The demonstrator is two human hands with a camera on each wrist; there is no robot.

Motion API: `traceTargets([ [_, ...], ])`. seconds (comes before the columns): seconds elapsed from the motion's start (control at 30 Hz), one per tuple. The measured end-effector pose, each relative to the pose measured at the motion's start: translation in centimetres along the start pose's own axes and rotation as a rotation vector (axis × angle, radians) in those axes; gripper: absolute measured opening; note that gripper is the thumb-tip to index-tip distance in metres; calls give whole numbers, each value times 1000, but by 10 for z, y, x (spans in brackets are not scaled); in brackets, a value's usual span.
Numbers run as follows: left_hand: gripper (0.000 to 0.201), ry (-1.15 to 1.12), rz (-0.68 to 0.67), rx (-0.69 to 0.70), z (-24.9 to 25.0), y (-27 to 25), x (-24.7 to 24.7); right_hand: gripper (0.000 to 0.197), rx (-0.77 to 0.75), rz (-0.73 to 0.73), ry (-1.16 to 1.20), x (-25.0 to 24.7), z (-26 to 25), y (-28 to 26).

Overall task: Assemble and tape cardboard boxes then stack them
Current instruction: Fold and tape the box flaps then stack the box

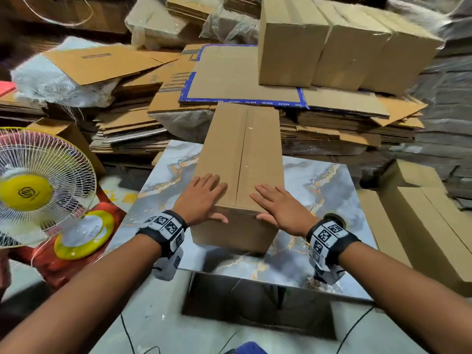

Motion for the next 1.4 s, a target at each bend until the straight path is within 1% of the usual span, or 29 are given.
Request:
traceTargets([
  [0.03, 107, 6, -38, -27, 2, 1, -1, 85, 3, 8, 9, 2, 1, 1],
  [0.1, 120, -13, -140, -98, 10, 6, -6, 72, -23, -10, -16, 5, 3, 3],
  [0.17, 130, -88, -246, -189, 20, 18, -12, 83, -59, -51, -25, 5, 5, 2],
  [0.2, 132, -134, -276, -224, 25, 24, -14, 84, -63, -54, 6, 3, 7, 0],
  [0.23, 132, -166, -284, -244, 28, 30, -15, 86, -50, -62, 79, 0, 10, -1],
  [0.3, 130, -155, -264, -245, 29, 34, -13, 88, -43, -87, 236, -4, 16, -2],
  [0.33, 129, -126, -253, -241, 29, 34, -11, 84, -70, -85, 246, -5, 19, -3],
  [0.43, 125, -76, -218, -236, 28, 30, -8, 67, -183, -3, 123, 4, 28, -4],
  [0.5, 123, -72, -206, -239, 29, 30, -9, 65, -218, 14, 131, 9, 30, -2],
  [0.53, 122, -67, -201, -239, 29, 30, -10, 70, -226, -4, 155, 9, 31, 0],
  [0.6, 122, -61, -203, -238, 29, 30, -10, 86, -228, -70, 210, 5, 32, 0],
  [0.67, 121, -56, -199, -240, 30, 30, -9, 99, -256, -138, 188, -2, 38, -1],
  [0.77, 122, -50, -175, -250, 31, 29, -10, 109, -373, -228, -68, -10, 45, -1],
  [0.8, 124, -52, -170, -255, 31, 29, -10, 110, -390, -247, -138, -11, 48, 2],
  [0.83, 125, -60, -169, -259, 31, 29, -10, 108, -404, -247, -160, -12, 50, 4],
  [0.9, 126, -72, -165, -265, 31, 29, -9, 92, -443, -187, -84, -11, 51, 6],
  [0.97, 124, -55, -149, -269, 31, 29, -8, 74, -439, -91, 20, -6, 53, 4],
  [1.03, 122, -42, -144, -273, 32, 29, -8, 64, -420, 28, 63, 5, 54, -1],
  [1.1, 122, -34, -149, -275, 31, 29, -9, 59, -411, 141, 71, 15, 52, -5],
  [1.2, 120, -25, -142, -272, 31, 29, -9, 55, -402, 246, 73, 24, 50, -4],
  [1.4, 125, -12, -141, -271, 31, 28, -8, 58, -377, 272, 198, 24, 46, -6],
])
Point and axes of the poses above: each hand's wrist, its own y-axis towards the middle knuckle, its own x-axis out of the palm, z = x × y, the point moved 3 cm from there along y, towards the middle knuckle, and after that the axes turned 10 degrees about x, right-handed, at the moved point
